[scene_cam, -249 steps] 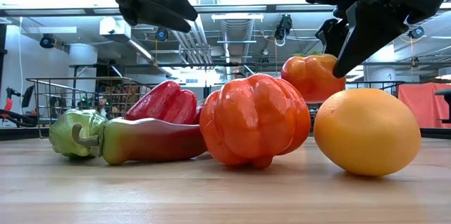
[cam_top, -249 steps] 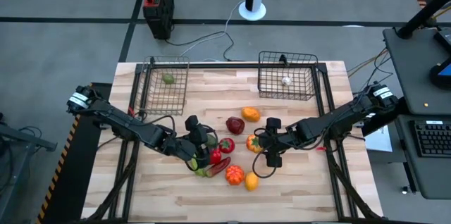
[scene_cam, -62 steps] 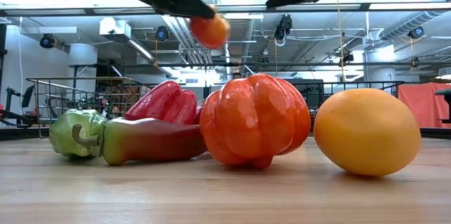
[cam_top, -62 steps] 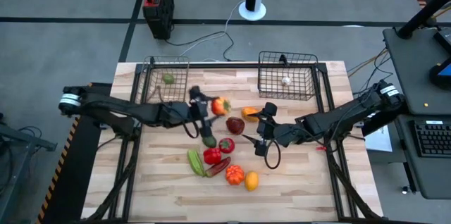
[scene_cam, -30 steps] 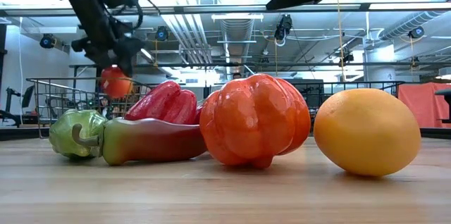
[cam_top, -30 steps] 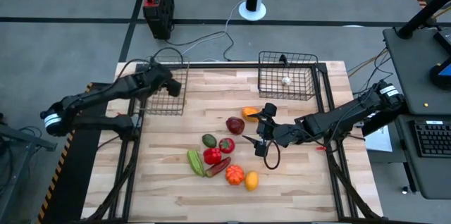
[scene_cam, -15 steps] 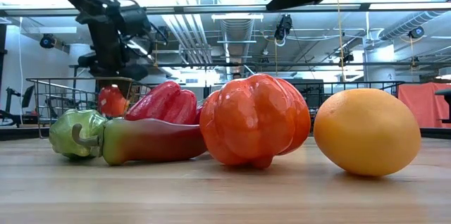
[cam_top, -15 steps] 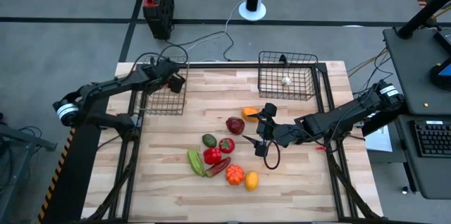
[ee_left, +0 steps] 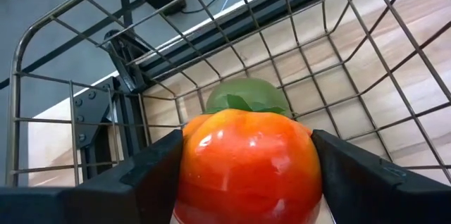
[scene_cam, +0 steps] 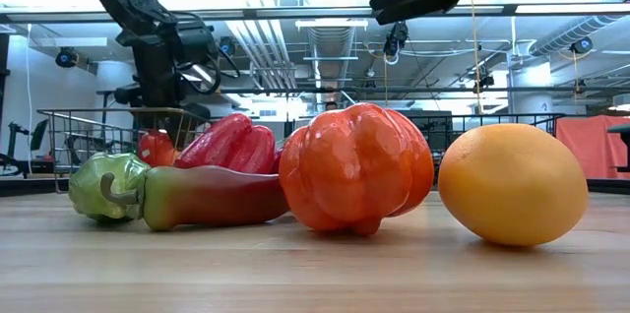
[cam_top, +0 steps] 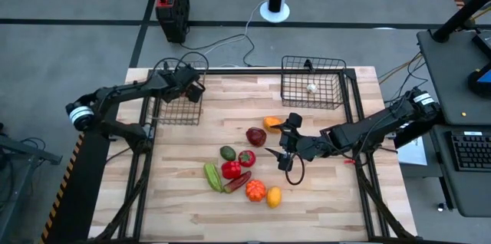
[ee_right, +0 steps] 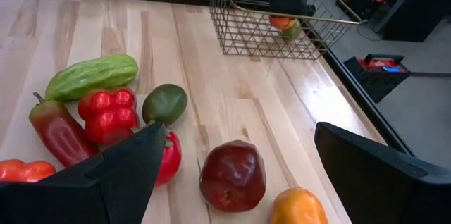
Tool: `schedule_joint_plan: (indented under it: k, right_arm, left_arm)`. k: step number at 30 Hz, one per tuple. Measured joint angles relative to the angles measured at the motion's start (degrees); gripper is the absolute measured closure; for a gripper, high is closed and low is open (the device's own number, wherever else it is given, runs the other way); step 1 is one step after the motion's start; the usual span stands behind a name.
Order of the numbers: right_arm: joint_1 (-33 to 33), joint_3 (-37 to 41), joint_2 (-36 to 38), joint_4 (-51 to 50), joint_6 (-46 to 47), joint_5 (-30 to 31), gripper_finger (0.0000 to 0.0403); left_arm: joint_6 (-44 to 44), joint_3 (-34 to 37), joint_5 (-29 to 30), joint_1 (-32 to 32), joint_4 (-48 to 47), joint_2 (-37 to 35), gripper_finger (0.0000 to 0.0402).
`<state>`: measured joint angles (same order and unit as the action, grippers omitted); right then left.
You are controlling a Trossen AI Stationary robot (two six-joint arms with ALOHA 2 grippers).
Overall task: Sort produce into baskets
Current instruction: Put the orange tomato into the brown wire basket
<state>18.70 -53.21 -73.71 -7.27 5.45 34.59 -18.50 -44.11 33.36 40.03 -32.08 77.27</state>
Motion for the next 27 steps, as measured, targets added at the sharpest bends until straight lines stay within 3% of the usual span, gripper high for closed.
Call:
schedule_joint_plan:
  k: [8, 27]
  right_arm:
    - [0.0, 0.0, 0.0, 0.04, 0.11, 0.0, 0.0046]
    - [0.0, 0.0, 0.0, 0.09, 0.1, 0.0, 0.0046]
  left_arm:
    - [-0.01, 0.01, 0.11, 0.0, 0.27, 0.46, 0.0107]
    - [-2.16, 0.01, 1.57, -0.09, 0.16, 0.46, 0.0104]
